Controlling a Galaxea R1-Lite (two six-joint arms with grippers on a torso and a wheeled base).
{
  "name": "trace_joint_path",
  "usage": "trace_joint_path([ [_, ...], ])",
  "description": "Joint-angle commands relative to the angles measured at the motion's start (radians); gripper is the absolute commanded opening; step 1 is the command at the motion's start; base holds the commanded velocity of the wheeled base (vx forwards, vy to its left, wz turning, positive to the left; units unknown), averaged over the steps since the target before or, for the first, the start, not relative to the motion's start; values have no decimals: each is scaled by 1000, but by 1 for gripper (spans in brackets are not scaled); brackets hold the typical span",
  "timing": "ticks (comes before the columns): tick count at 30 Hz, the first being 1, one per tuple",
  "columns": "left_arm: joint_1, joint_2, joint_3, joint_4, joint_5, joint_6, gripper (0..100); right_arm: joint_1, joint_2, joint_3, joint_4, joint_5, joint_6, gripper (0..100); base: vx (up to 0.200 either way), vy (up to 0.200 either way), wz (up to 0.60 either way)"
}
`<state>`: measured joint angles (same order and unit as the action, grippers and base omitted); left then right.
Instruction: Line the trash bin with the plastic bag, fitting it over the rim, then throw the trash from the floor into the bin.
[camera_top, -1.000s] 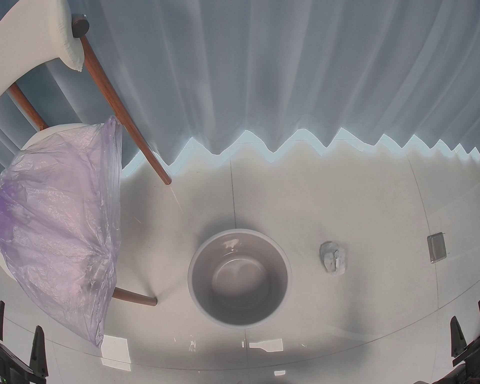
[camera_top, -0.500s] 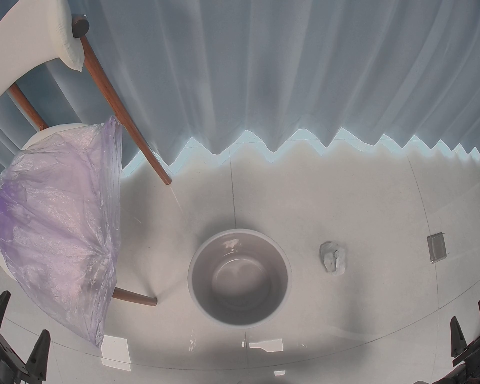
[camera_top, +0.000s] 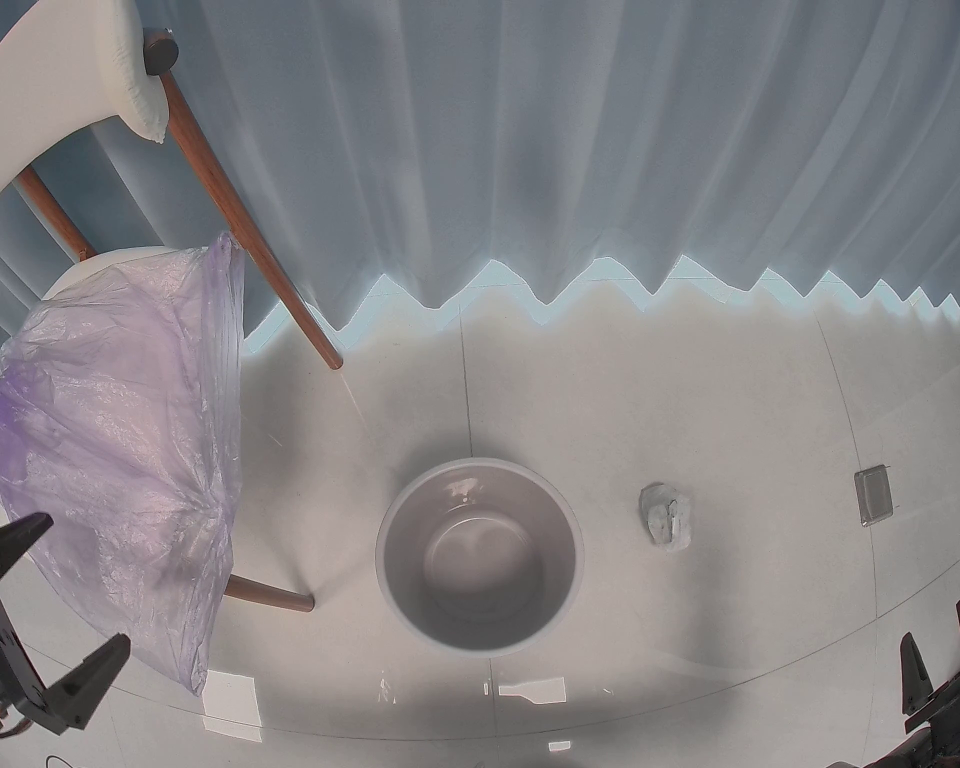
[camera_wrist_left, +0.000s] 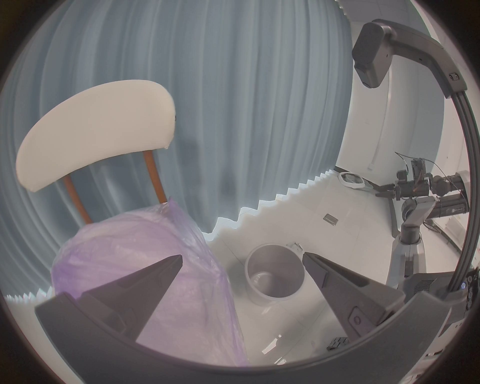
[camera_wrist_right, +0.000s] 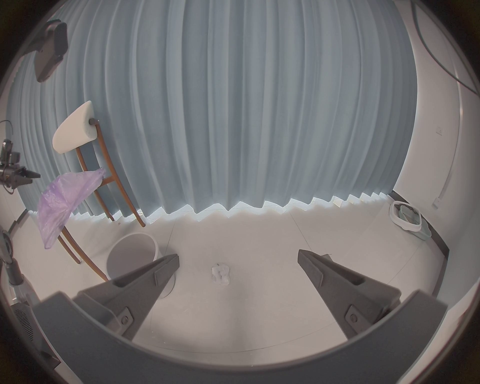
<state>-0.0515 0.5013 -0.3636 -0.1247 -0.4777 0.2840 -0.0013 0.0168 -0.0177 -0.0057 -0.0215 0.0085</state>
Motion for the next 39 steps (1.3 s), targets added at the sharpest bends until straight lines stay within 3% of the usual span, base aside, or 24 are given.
trace_joint_path([
  [1,-34,168,-101,2,-10,58,100,0,-17,18,0,6,-5,100,0,0,0],
  [3,-37,197,-123,2,-9,92,100,0,-17,18,0,6,-5,100,0,0,0],
  [7,-41,287,-187,3,13,250,100,1,-17,18,0,6,-5,100,0,0,0],
  [11,-68,356,-218,5,53,311,100,0,-17,18,0,6,-5,100,0,0,0],
  [20,-326,503,-293,-1,255,303,100,0,-17,18,0,6,-4,100,0,0,0],
  [28,-347,562,-333,-16,356,305,100,1,-17,18,0,6,-4,100,0,0,0],
  [36,-398,674,-351,-179,553,282,100,1,-17,18,0,6,-2,100,0,0,0],
  [39,-465,724,-357,-213,614,224,100,1,-17,18,0,5,1,100,0,0,0],
])
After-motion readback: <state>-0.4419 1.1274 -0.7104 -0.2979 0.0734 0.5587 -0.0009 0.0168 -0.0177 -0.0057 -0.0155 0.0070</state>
